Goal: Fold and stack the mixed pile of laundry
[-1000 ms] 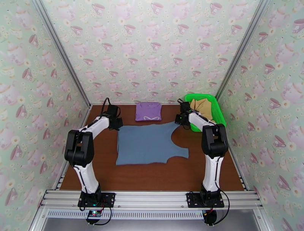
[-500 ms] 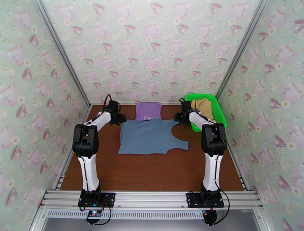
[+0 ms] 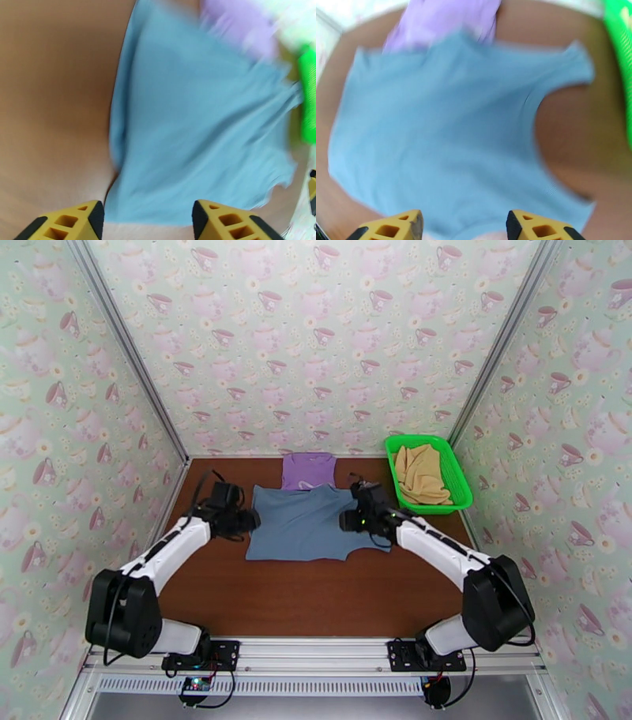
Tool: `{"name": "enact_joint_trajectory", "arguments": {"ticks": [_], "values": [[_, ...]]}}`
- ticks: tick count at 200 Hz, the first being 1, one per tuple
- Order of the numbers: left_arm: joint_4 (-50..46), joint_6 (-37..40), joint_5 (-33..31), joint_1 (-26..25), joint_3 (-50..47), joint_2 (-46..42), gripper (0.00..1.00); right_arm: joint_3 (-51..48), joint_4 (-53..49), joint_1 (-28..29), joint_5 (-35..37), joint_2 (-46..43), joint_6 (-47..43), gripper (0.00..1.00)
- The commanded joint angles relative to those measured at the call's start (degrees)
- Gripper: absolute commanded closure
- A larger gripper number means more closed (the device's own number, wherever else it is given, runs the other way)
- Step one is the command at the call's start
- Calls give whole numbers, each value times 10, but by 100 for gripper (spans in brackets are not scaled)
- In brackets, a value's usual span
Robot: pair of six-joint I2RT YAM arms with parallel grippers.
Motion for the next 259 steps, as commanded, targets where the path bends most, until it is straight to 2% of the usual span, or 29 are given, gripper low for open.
{"name": "enact_joint_trajectory", "arguments": {"ticks": [1,17,31,45,56,89,109,127,134,140,144,151,162,188,207,235,259], "values": [[43,-31,13,-6,-33,16,40,-36,11,23,-1,-1,45,42],[69,-33,20,-7,-50,39,45,-49,24,35,-11,16,63,44],[96,-32,34,-8,-55,56,54,-52,34,45,-10,34,71,46],[113,-30,40,-14,-53,60,84,-48,38,53,-7,50,74,51],[112,-26,38,-19,-41,56,100,-42,38,54,-10,60,77,56],[34,-4,16,-34,44,29,100,-24,24,54,5,66,78,80],[-15,14,10,-34,124,32,100,-17,14,54,22,57,78,87],[-58,32,7,-32,200,71,99,-7,4,54,33,55,78,88],[-71,38,9,-32,229,94,82,-2,1,54,37,56,78,88],[-79,45,16,-30,255,115,60,2,-1,54,41,59,78,87],[-81,49,19,-30,271,131,48,4,-4,54,43,60,78,87],[-83,57,27,-30,296,160,37,8,-7,54,46,64,79,85],[-80,67,37,-29,330,203,28,11,-8,54,49,68,79,84],[-75,72,50,-32,366,254,28,12,-14,54,52,67,82,84],[-64,66,43,-35,335,227,30,4,-18,54,60,56,80,84],[-61,57,20,-34,268,174,39,4,-22,54,61,53,77,84],[-44,49,22,-26,240,174,45,13,-21,54,50,61,77,85]]}}
